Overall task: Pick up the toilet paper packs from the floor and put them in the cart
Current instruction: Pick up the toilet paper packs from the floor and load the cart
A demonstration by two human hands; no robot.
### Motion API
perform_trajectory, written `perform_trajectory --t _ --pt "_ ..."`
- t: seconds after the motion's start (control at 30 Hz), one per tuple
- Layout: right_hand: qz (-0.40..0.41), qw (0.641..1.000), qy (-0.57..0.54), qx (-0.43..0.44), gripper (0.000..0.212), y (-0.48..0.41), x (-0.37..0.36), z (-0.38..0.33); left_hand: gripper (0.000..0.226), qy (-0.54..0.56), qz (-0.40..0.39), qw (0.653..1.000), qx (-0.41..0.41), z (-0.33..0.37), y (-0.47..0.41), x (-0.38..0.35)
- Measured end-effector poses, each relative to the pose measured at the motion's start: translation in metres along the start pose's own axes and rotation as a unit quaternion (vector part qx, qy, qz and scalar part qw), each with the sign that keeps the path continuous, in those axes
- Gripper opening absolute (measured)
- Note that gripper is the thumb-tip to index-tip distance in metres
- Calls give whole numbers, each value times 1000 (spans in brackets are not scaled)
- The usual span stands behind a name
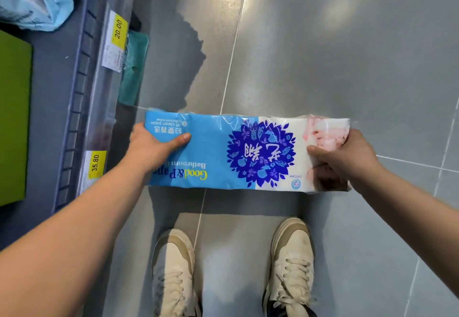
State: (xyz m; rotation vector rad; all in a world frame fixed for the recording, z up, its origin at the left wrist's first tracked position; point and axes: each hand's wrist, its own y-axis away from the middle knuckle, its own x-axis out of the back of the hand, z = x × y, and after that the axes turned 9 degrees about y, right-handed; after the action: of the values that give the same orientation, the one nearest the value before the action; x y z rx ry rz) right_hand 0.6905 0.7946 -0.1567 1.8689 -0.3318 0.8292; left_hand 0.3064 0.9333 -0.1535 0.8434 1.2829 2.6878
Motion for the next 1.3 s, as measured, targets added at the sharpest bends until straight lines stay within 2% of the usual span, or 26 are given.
perform_trajectory --t 0.13,0.2,0.3,0.37,0.5,0.63,0.7,0.8,0.9,1.0,1.07,1.13,1.2,1.3 --pt "26 998 -59 12 57 -23 21 -33 121 34 -6 999 -24 48 -17 -6" --pt "41 995 -87 17 63 -34 37 -57 117 62 -3 997 -40 74 -21 -12" --pt "77 990 -113 38 87 -43 56 -85 89 91 17 991 -92 102 -25 -16" --pt "97 986 -113 69 88 -40 64 -90 85 105 40 985 -132 107 -24 -16" --pt "116 980 -139 85 70 -2 62 -79 97 136 53 975 -167 80 -6 -9" --pt "126 985 -94 65 73 31 37 -29 110 125 35 981 -143 33 25 -2" --pt "103 991 -53 63 68 41 25 -11 105 108 22 986 -127 12 41 0" --pt "102 992 -8 73 47 49 22 -3 94 73 11 989 -129 -2 53 1" --pt "96 992 19 81 62 44 26 -1 99 36 -1 990 -134 6 51 8" --pt "112 988 64 85 102 42 31 -4 117 -50 19 985 -165 20 57 10" --pt "142 974 149 98 127 46 34 -14 128 -129 29 969 -207 32 63 7" --pt "180 930 270 172 132 47 38 -28 131 -221 28 942 -251 44 63 1" --pt "179 887 359 230 130 40 38 -40 131 -306 17 916 -258 54 57 -4" --pt "140 869 413 235 130 29 38 -50 124 -354 4 906 -231 66 51 -8"
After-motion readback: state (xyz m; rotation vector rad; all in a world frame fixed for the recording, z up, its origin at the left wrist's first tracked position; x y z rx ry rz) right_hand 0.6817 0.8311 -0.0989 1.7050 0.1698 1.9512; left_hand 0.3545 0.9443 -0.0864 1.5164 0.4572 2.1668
